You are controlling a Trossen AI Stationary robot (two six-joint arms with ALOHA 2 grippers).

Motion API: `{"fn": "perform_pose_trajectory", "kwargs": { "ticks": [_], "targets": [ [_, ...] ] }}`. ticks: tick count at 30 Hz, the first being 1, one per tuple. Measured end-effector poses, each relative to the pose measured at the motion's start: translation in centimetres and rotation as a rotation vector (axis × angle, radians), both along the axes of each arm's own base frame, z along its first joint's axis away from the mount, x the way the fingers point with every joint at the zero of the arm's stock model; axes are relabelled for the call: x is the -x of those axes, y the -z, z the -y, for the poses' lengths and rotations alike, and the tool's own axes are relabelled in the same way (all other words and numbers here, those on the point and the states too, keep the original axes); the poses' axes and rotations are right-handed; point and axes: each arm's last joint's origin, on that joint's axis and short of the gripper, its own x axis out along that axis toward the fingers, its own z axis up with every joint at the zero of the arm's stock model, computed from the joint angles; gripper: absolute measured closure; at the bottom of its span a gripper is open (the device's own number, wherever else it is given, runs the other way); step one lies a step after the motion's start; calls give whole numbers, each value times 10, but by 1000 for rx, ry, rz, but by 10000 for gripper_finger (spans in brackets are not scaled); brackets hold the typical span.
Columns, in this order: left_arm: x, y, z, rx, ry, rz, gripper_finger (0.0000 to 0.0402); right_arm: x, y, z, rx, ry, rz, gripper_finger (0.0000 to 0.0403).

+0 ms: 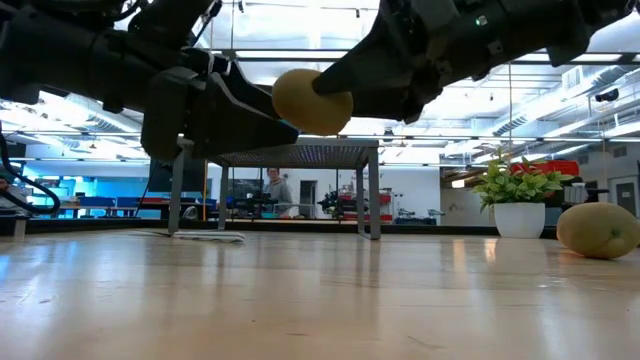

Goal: Pick & Place Fruit
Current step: Put the left green kiwi into the blue strainer bowl

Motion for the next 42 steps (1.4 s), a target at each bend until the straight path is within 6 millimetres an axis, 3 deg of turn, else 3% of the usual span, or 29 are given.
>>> {"fn": "perform_pose_trajectory", "kwargs": {
  "ticks": [17, 42],
  "targets": [
    [0, 0, 0, -87, 24, -32, 10, 1, 2, -1, -10, -49, -25, 142],
    [-7, -5, 3, -64, 117, -10, 10, 1, 4, -1, -4, -55, -48, 142]
  ]
}}
